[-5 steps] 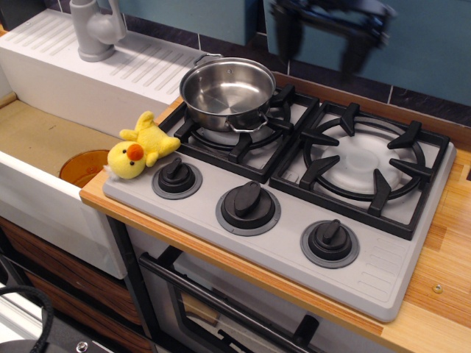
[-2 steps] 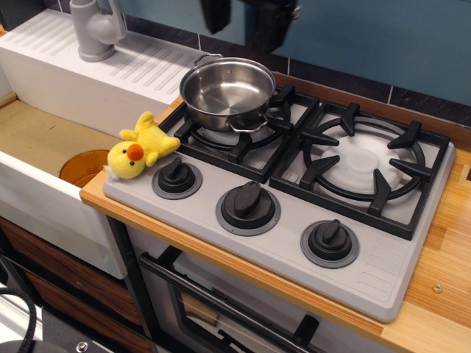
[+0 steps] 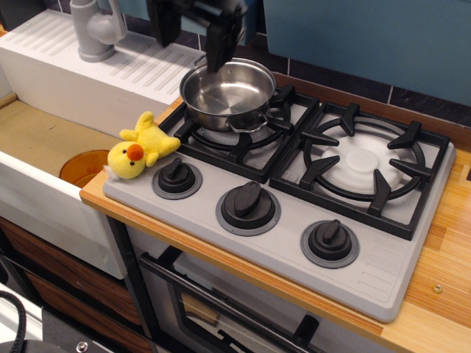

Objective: Put stuffedduck in pan

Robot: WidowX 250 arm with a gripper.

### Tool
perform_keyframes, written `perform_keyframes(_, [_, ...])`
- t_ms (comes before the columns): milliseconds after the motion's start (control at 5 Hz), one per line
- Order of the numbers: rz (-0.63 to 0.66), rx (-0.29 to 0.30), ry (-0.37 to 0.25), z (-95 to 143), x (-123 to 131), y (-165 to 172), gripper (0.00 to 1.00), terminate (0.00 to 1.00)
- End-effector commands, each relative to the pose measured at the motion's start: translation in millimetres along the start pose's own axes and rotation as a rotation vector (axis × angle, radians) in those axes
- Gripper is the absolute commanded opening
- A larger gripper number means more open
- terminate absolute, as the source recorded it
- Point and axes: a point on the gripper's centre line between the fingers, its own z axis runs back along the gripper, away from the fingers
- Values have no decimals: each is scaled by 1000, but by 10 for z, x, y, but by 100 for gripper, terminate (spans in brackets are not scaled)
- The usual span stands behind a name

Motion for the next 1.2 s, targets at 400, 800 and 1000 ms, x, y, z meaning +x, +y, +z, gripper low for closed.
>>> perform_keyframes(400, [50,87,-118,-413,-415,159,100,0])
perform_keyframes(800, [37,86,-166,-666,-539,294,100,0])
perform_keyframes(1000, [31,83,-190,-775,-555,369,100,0])
